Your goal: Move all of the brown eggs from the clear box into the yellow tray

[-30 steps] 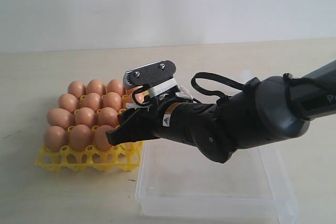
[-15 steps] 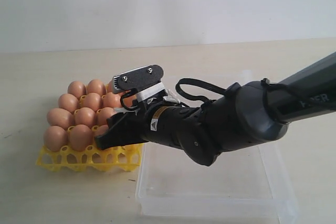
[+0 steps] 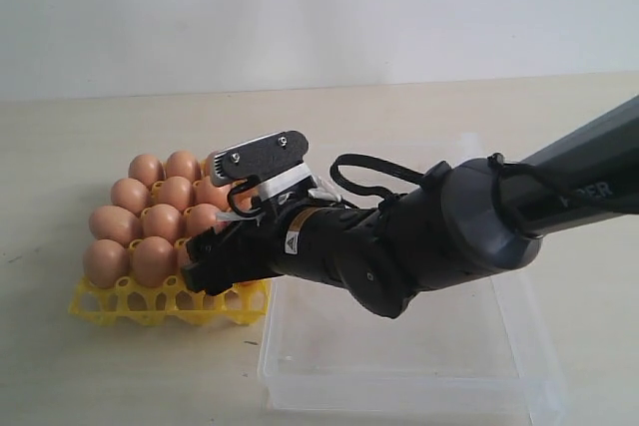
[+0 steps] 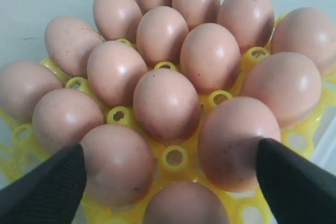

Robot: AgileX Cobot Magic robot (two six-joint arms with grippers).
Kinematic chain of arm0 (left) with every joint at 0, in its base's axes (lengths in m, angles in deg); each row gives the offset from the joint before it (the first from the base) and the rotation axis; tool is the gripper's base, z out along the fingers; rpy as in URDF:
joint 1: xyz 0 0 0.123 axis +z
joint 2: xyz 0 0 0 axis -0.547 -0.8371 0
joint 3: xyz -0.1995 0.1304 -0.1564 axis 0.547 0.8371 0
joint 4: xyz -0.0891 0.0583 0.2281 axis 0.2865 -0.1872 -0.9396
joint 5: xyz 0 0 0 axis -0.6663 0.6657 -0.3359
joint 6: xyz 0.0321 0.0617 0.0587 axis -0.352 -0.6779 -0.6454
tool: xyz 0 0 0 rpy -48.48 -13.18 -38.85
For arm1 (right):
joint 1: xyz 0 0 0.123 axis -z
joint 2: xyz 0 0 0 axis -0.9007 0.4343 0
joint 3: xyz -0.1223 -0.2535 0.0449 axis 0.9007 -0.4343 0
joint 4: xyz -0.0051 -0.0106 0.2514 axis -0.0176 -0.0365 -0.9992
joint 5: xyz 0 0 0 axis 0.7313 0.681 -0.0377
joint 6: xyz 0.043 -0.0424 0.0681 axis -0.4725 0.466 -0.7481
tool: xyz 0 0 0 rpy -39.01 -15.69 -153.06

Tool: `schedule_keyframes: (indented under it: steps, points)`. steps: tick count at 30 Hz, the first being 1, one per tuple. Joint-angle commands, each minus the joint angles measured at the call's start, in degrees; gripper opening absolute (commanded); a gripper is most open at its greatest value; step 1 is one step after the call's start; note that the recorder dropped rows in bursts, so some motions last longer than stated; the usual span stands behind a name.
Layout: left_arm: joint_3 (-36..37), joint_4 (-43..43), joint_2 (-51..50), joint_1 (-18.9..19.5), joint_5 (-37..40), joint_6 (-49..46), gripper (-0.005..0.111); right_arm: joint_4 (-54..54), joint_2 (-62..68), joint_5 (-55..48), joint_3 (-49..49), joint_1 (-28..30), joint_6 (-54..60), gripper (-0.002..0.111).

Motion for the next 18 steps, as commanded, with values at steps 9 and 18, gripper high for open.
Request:
schedule_keyframes:
  steps: [9, 18]
  points:
    - [-0.23, 0.02, 0.35, 0.10, -0.33, 0.29, 0.000, 0.20, -16.85, -14.60, -0.72, 0.61, 13.68, 0.038]
    - [-0.23, 0.02, 0.35, 0.10, -0.33, 0.29, 0.000, -0.48, -29.15, -13.95, -8.95, 5.96, 16.43, 0.000]
